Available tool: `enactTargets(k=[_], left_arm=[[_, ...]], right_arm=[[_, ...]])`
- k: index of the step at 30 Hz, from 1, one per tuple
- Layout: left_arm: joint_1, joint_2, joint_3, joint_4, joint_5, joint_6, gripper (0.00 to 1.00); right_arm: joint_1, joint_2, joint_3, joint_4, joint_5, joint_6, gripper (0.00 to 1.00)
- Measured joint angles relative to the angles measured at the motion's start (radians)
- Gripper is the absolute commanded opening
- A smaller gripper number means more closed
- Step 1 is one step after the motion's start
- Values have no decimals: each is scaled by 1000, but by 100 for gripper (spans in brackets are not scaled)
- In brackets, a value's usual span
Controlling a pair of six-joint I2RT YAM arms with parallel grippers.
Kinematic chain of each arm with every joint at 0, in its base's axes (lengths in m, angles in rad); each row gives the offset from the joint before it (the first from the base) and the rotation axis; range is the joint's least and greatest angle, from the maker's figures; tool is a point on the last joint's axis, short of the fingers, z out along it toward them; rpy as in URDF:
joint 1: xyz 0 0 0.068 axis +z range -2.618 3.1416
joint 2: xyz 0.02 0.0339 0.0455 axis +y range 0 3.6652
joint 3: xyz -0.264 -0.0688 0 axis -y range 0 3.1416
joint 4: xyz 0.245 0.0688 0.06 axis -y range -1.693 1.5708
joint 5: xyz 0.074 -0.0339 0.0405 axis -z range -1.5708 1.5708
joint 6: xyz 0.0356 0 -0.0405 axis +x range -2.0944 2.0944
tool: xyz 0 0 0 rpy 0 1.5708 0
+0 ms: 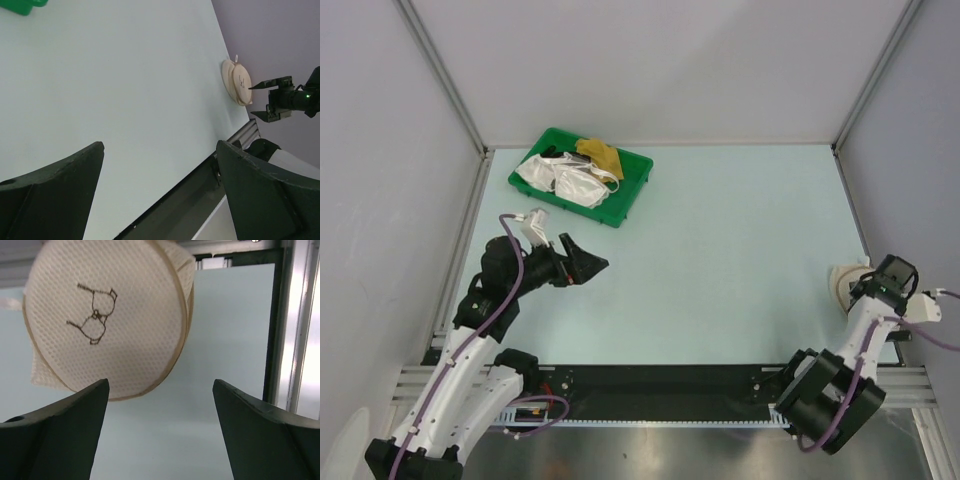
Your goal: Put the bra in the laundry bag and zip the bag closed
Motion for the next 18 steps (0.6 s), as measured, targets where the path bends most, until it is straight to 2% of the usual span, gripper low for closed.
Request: enactTargets(k=[5, 11, 14, 15, 18], left_arm=[[0, -1, -14, 41, 43, -14, 99], [0, -8, -15, 68, 79, -28, 100], [0, -13, -15, 69, 87, -28, 99], [0, -14, -15, 69, 89, -28, 99], [0, -16, -15, 69, 92, -28, 100]], right_arm=[[-151, -114, -108, 117, -105, -16, 85], [-227, -151, -253, 268, -246, -48, 76], [-228, -150, -282, 343, -287, -56, 53], [-228, -148, -287, 367, -297, -60, 31], [-226, -127, -290, 426, -323, -85, 3]])
